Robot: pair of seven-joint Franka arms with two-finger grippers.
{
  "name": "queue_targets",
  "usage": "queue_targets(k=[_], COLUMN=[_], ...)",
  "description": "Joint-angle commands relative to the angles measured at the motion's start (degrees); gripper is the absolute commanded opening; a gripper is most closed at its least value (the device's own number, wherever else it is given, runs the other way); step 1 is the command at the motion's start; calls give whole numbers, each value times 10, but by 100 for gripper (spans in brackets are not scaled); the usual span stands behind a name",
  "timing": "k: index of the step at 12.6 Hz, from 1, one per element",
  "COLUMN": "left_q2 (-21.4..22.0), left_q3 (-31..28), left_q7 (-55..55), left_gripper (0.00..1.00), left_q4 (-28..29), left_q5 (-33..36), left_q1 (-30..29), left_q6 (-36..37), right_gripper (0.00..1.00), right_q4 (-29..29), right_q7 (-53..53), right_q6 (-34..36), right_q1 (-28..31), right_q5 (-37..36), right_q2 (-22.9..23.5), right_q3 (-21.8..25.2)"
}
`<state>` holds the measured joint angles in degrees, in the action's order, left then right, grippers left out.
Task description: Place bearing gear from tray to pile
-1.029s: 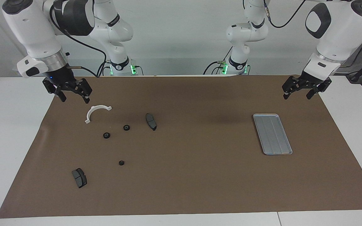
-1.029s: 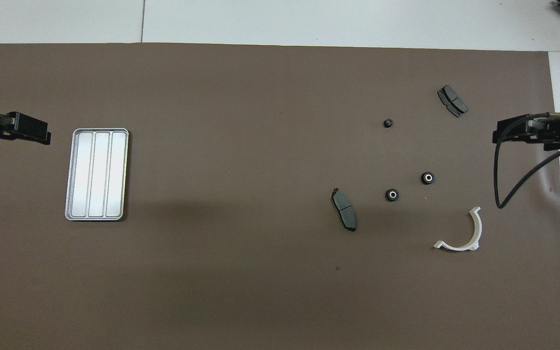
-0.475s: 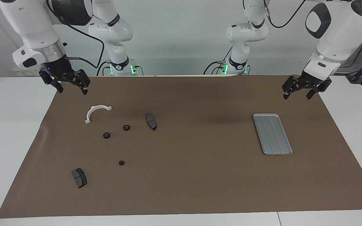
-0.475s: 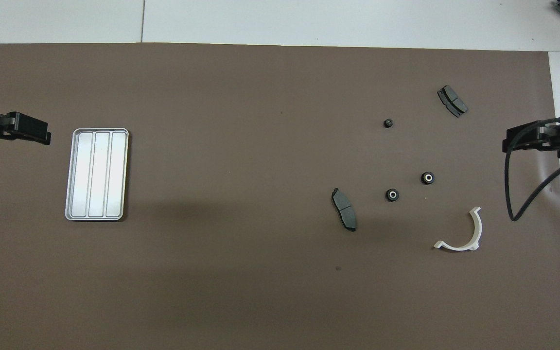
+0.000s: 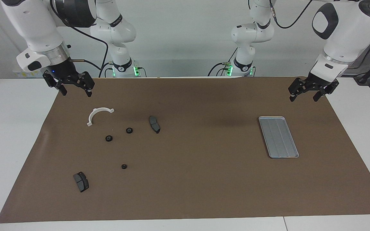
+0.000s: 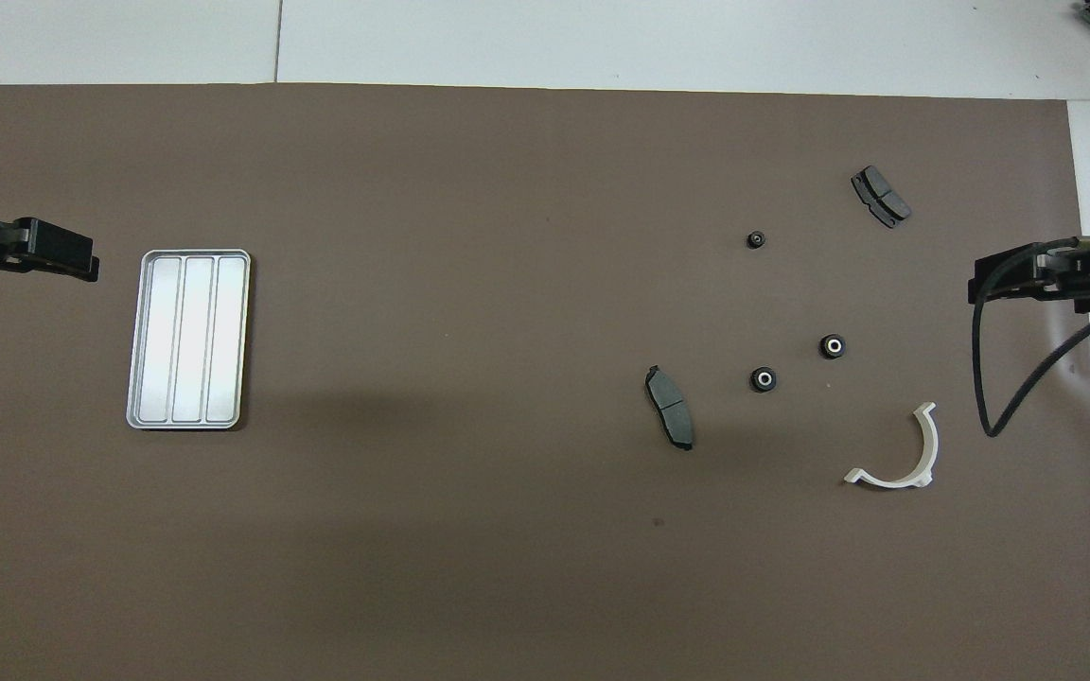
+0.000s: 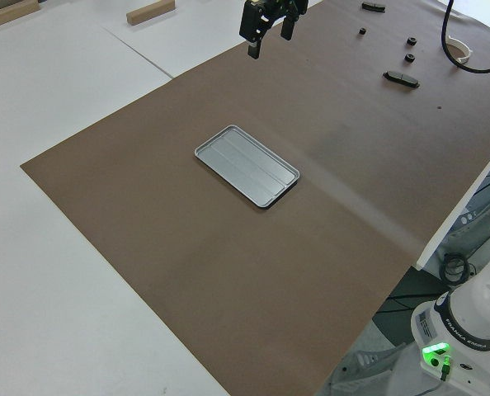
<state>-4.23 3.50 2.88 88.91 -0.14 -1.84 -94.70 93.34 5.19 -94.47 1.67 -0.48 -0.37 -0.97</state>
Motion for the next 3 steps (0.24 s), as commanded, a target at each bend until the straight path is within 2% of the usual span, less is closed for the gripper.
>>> queue_targets(k=[1,3], left_q2=[11,11], left_q3=[-2,-2], left_q7=[2,3], left_gripper=[100,100], left_q4=[9,9], left_q5=[7,7], left_q1=[1,2], left_q6=[-6,-6], right_gripper=[100,100], right_q4=[24,25], right_q7=[-13,-12], right_q6=[0,-1], right_q1=[-8,-9], right_q5=[-8,-8], right_q2=[-19,-21], right_q3=[-2,-2])
